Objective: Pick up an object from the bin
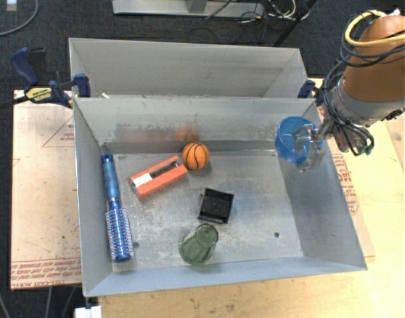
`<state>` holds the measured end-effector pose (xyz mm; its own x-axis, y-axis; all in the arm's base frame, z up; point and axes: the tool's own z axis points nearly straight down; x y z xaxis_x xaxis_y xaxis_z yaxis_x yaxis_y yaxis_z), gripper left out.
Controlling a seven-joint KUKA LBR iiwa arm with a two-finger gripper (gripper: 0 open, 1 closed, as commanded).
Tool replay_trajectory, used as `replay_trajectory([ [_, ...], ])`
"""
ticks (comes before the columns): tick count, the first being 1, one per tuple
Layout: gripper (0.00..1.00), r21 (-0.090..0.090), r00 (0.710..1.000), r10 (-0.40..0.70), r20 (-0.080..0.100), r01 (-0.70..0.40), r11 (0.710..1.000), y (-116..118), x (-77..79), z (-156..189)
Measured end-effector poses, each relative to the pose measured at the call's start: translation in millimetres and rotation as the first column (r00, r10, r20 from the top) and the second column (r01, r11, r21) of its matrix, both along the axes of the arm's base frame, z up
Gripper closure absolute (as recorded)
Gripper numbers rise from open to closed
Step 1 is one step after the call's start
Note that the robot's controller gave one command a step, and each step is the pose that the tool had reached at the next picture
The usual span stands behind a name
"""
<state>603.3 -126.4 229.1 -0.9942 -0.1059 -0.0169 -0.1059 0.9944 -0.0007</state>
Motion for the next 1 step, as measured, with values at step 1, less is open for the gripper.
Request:
replay_trajectory([
  [1, 1.0, 0.001, 1.0, 0.001, -0.003, -0.001, 1.0, -1.5, -3.3, 1.6],
])
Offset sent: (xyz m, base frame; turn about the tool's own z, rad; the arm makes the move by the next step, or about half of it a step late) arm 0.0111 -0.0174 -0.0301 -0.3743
